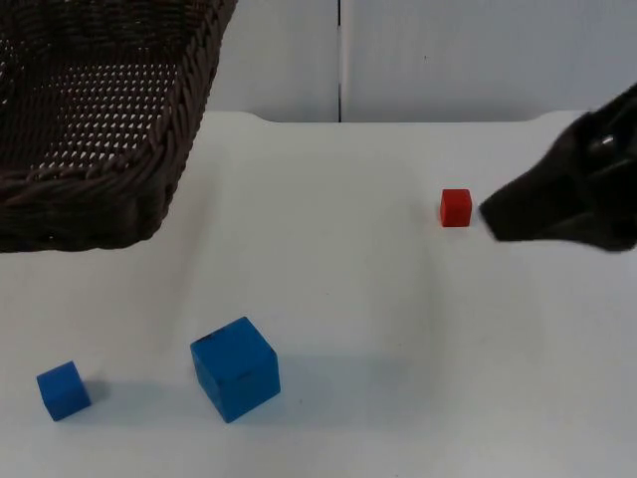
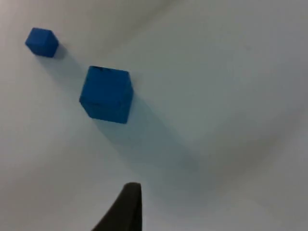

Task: Pick up the basket with the left hand and place the largest block into the basket with the right hand.

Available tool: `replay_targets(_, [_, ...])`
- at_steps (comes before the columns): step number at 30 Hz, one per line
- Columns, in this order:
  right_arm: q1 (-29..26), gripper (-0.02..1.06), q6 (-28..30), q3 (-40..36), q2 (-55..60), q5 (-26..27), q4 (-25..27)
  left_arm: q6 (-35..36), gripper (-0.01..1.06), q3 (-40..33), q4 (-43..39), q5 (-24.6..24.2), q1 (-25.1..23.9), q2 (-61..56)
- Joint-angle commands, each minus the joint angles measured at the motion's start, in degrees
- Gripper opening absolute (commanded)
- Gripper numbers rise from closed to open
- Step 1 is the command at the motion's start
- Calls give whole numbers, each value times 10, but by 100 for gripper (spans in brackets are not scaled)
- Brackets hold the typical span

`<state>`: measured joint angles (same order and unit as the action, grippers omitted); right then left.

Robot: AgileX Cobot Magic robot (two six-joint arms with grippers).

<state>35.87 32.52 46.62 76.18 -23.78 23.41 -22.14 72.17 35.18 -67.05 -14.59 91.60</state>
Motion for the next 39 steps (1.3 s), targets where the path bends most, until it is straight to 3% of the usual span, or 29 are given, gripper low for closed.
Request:
replay_targets(1, [34,102,-4,3,29,57,-6,-2,0,1,14,-2,-2,-8])
replay_targets(8, [92,102,-15,3,131,184,13,-2,0,1,14,-2,-2,-8])
replay_targets(16, [131,102,-17,3,233,271,13,-2,0,1,12,7,-2,-8])
replay_targets(24, [166,102,-48,3,321,401,7,-2,0,1,-5,5,-2,-8])
replay_targets(28, [174,102,-57,3,356,441,5,-2,0,1,-5,5,-2,-8])
replay_targets(31, [174,102,-125,27,382,418,-68,-2,0,1,-7,6,-2,-8])
replay_targets(32, [174,102,-125,27,382,418,-68,-2,0,1,-7,6,-2,-8])
replay_targets(35, [174,102,-200,69,399,386,-156,-2,0,1,-14,6,-2,-8])
replay_targets(39, [174,102,-221,92,419,384,-158,-1,0,1,-25,5,-2,-8])
